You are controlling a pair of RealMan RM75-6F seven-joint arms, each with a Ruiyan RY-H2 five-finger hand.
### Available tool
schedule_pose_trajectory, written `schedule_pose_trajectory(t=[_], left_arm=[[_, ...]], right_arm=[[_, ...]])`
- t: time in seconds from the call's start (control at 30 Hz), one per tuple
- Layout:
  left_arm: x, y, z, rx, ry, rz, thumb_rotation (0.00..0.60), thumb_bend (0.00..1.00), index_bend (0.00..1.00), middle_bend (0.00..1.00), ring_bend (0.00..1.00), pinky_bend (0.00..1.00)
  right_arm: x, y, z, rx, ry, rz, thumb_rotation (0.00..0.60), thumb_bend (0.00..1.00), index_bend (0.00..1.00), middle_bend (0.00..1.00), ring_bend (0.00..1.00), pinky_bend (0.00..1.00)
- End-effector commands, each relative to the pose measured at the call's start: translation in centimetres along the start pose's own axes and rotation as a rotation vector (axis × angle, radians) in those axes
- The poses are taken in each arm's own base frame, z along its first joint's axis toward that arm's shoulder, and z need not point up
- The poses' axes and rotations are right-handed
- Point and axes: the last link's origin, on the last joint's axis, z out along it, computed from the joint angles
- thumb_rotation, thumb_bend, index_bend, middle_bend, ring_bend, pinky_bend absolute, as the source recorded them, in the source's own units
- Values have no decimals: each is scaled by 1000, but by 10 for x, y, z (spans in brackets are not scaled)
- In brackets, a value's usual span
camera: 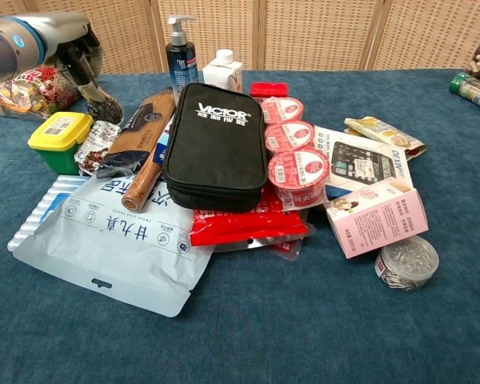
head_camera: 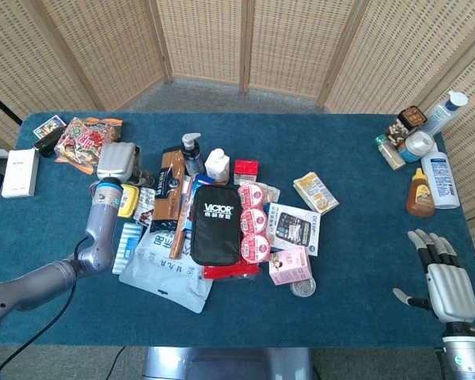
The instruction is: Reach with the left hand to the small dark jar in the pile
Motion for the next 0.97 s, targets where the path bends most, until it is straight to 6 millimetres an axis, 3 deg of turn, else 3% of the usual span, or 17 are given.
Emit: schedule_pose_trajectory(t=[0.03, 0.53, 0.73, 0.97], left_arm=[[23, -1, -10, -2, 32, -16, 600, 95, 828, 710, 624, 866], [110, -2, -66, -9, 134, -21, 600, 95, 832, 700, 623, 865], [127, -8, -82, 5, 154, -22, 600, 94, 831, 703, 623, 865], [129, -10, -86, 13, 148, -24, 600, 93, 829, 703, 623, 865]], right_arm=[[0, -1, 0, 4, 0, 0, 600, 0, 0, 0, 0, 0], [6, -11, -7, 54, 16, 15, 600, 0, 0, 0, 0, 0], [8, -15, -10, 70, 24, 26, 600, 0, 0, 0, 0, 0], [8, -14, -11, 70, 22, 28, 600, 0, 0, 0, 0, 0]])
